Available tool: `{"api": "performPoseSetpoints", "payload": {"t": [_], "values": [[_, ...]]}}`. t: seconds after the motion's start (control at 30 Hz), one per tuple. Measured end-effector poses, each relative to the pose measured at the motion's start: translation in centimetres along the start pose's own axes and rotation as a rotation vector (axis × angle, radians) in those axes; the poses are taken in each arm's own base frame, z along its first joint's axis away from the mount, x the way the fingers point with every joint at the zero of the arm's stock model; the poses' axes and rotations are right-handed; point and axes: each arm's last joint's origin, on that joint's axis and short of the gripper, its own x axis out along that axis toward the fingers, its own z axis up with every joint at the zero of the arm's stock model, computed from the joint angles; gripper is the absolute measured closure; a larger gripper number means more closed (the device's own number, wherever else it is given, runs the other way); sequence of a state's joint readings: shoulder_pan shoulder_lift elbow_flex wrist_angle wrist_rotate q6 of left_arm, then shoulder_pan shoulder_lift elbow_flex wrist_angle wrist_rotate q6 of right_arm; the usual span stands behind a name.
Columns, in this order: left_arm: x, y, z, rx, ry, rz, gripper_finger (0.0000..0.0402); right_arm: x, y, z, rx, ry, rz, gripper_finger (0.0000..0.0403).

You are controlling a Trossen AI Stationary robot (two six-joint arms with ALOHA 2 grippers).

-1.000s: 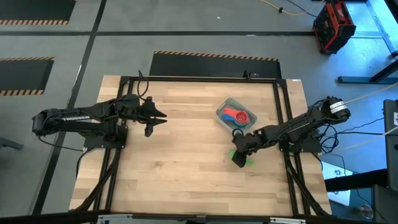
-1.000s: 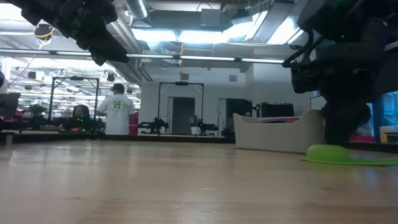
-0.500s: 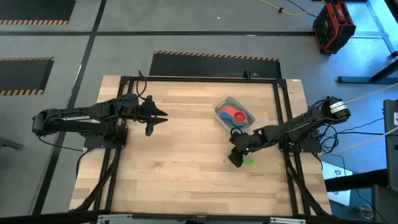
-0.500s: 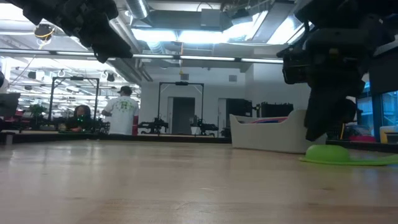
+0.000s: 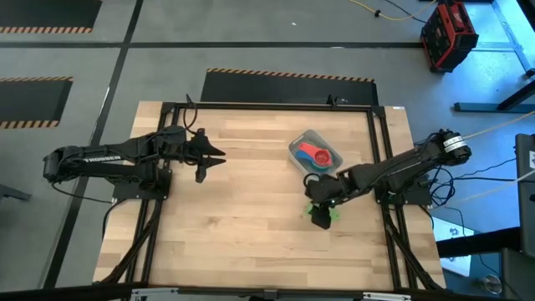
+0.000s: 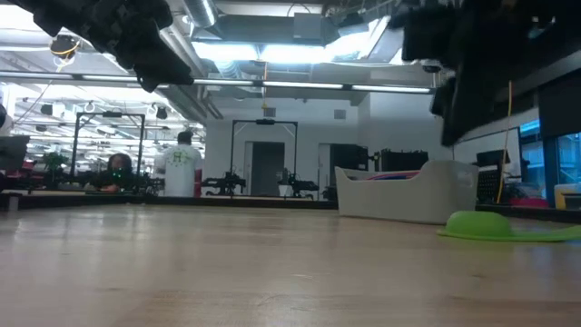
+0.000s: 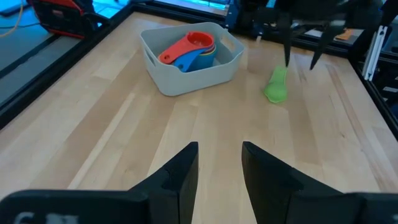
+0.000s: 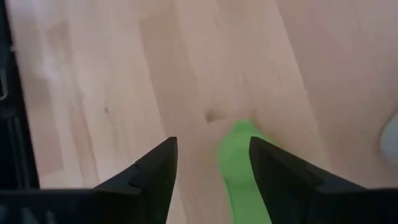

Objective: Nest measuring cups in basket
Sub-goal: Stack the green measuring cup on top of the red measuring cup in the bin

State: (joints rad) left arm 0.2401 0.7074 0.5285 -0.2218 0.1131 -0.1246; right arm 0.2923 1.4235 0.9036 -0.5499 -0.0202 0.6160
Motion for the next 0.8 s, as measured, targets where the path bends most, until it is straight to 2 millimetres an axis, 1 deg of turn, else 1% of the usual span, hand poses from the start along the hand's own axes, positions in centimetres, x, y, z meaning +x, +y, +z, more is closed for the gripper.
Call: {"api": "performPoseSetpoints", "payload": {"t": [0.1, 0.2, 0.5, 0.63, 0.8], "values": [[0.0, 0.0, 0.0, 0.000, 0.001, 0.000, 0.0285, -0.8, 0.7, 0.9, -0.100, -0.026, 0.025, 0.0198], [0.0, 0.0, 0.0, 0.000, 0.001, 0.000, 0.0285, -1.2, 1.0, 1.3, -0.154, -0.034, 0.052, 0.0198], [0.0, 0.0, 0.0, 0.000, 0.002, 0.000, 0.0285, -1.2, 0.5, 1.3, -0.133, -0.001, 0.047, 0.0196], [0.0, 0.0, 0.0, 0.000, 0.002, 0.000, 0.0285, -1.3, 0.3, 1.3, -0.122, 0.025, 0.062, 0.0177], [0.0, 0.0, 0.0, 0.000, 0.002, 0.000, 0.0285, -1.3, 0.2, 1.2, -0.120, 0.038, 0.053, 0.0138]]}}
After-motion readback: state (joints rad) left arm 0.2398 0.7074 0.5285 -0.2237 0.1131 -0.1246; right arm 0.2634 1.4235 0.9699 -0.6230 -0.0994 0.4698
